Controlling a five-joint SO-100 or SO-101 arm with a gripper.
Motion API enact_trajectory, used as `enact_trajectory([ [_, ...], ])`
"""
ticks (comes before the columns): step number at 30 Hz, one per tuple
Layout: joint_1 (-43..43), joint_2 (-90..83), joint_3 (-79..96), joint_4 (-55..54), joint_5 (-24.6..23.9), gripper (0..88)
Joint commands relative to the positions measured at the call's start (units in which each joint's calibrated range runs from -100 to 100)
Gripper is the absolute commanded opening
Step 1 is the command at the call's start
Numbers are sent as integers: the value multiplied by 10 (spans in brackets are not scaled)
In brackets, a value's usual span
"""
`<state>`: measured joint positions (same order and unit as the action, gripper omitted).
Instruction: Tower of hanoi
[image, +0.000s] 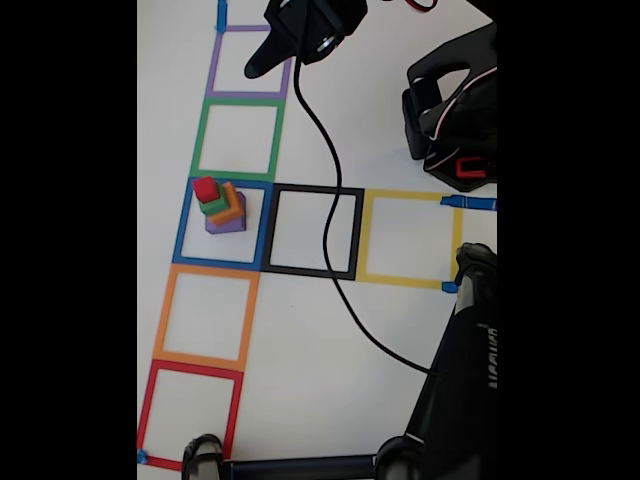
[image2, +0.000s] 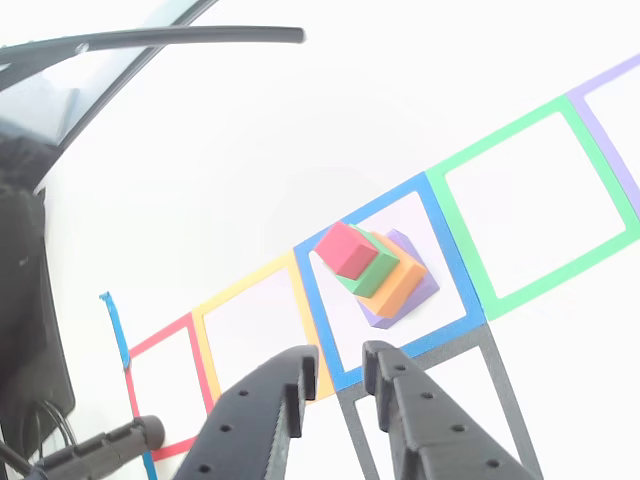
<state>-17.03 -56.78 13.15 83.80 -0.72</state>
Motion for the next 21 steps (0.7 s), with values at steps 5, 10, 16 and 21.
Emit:
enact_trajectory([
  [5, 67, -163, 266, -121, -266, 9],
  [10, 90, -216, 409, -194, -315, 9],
  [16, 143, -250, 521, -216, -318, 9],
  [21, 174, -286, 591, -221, -322, 9],
])
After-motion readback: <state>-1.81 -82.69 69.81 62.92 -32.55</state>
